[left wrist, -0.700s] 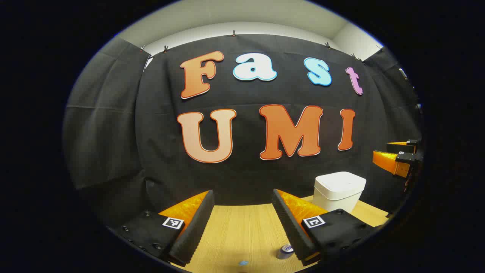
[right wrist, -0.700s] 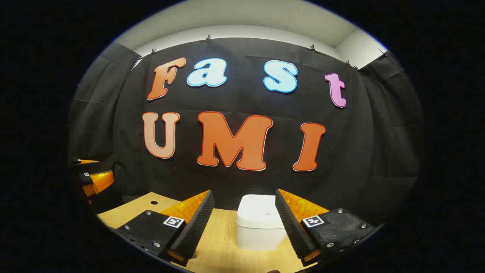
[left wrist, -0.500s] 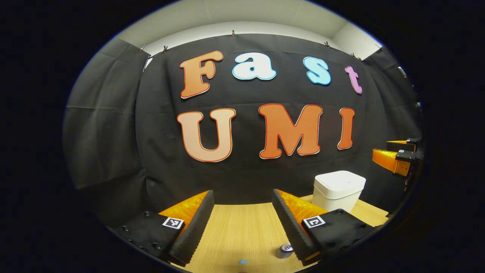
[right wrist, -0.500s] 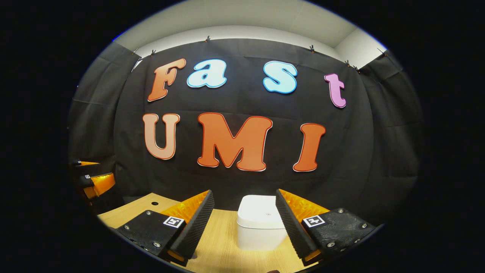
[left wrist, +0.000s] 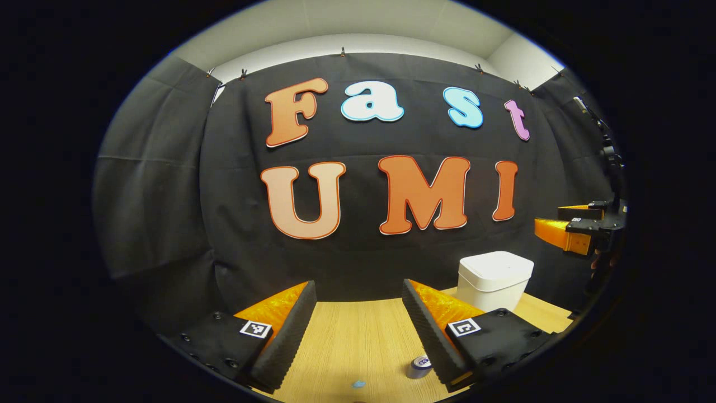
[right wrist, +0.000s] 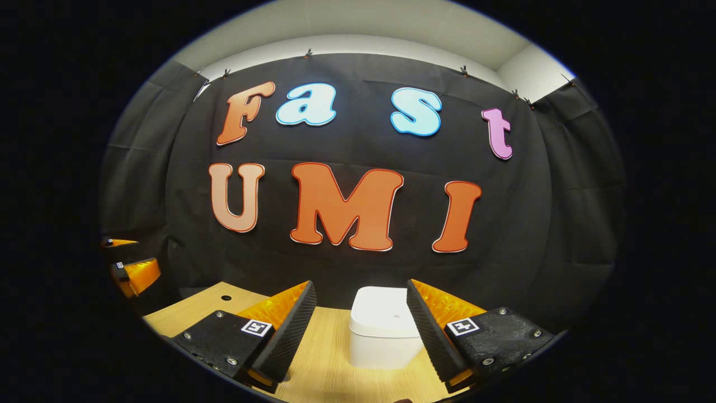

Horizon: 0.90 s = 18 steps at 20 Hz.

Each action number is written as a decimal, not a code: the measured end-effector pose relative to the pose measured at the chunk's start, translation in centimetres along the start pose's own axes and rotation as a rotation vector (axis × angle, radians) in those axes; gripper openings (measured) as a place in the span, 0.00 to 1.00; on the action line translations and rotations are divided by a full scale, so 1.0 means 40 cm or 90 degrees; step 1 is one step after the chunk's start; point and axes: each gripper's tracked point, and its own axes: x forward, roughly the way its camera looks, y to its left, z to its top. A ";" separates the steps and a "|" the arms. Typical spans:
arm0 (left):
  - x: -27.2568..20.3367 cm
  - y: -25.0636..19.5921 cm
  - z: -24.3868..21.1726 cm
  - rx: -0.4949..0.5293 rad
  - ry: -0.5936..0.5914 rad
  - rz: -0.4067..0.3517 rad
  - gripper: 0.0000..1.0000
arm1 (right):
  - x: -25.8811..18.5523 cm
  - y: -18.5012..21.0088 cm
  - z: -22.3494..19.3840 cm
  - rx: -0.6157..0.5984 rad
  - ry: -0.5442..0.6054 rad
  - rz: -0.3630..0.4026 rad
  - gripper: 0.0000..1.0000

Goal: Press the lid of the desktop garbage bin to open it, pick up the crumpled paper on the desktop and throw it into the bin, then pick up the pop can on the desktop and drop it into the bin, and finally close the garbage bin lid.

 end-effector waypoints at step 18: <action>0.022 0.027 -0.028 0.026 0.025 0.022 0.99 | 0.165 -0.062 -0.032 0.003 0.028 -0.017 0.69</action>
